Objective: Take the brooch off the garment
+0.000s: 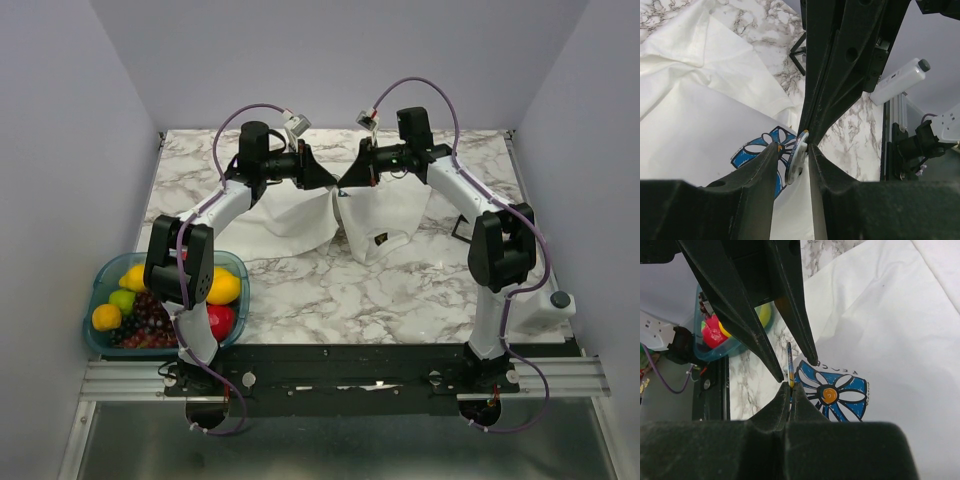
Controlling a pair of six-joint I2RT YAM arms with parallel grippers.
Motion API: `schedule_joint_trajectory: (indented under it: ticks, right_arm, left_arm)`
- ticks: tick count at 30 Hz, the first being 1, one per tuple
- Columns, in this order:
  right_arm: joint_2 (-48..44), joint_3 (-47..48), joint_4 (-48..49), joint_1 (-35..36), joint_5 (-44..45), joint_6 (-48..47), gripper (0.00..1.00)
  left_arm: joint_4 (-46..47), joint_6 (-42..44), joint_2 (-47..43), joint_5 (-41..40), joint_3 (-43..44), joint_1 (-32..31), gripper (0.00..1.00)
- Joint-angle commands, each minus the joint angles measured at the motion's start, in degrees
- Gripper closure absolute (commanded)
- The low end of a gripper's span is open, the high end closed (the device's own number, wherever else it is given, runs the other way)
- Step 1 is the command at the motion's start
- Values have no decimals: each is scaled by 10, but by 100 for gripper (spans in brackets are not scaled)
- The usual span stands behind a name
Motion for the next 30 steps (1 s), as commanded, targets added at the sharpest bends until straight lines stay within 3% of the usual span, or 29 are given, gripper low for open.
schedule_joint_trajectory:
  ticks: [1, 8, 30]
  right_arm:
    - [-16, -7, 27, 5, 1, 34, 100]
    - [-14, -6, 39, 3, 1, 49, 100]
    - [-23, -19, 44, 4, -4, 45, 100]
  left_arm:
    - [6, 14, -14, 27, 2, -3, 60]
    - [2, 26, -23, 47, -12, 1, 61]
    - [1, 23, -11, 30, -10, 5, 79]
